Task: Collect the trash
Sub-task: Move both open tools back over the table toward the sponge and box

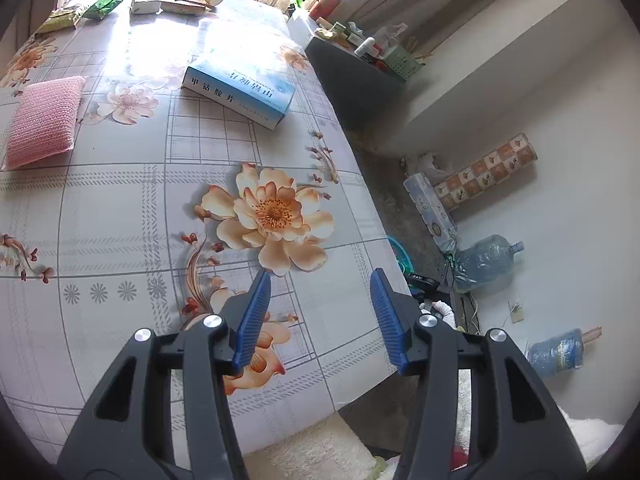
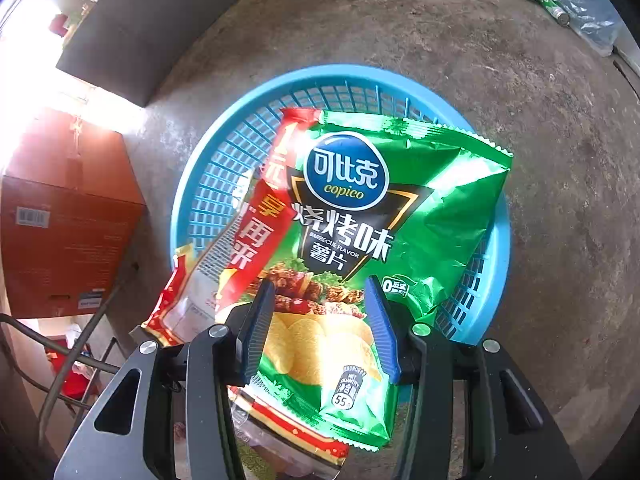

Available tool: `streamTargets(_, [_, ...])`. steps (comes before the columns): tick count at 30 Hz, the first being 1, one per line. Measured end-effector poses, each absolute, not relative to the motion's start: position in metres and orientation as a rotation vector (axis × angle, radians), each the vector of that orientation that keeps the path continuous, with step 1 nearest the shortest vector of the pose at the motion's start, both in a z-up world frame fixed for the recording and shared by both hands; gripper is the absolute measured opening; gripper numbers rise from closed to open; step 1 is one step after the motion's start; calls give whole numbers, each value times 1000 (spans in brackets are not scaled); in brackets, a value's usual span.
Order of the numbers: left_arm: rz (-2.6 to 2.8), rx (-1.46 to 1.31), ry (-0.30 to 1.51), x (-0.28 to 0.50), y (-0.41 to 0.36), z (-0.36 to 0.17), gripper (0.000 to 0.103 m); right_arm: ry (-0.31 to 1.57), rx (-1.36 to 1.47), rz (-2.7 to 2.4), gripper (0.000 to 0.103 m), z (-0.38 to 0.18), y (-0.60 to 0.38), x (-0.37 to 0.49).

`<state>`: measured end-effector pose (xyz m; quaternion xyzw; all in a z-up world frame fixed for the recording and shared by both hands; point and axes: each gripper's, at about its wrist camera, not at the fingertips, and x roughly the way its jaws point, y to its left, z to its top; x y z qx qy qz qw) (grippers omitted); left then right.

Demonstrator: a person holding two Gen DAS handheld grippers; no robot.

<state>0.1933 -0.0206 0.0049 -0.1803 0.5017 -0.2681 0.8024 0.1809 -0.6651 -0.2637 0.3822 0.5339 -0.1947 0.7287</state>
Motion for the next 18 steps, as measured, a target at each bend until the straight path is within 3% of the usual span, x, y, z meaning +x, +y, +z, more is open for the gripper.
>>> streamTargets(9, [-420, -471, 1029, 175, 49, -4, 58, 959, 655, -225, 47, -135, -611, 170])
streamTargets(18, [-235, -638, 973, 156, 132, -33, 64, 838, 296, 252, 67, 22, -407, 249])
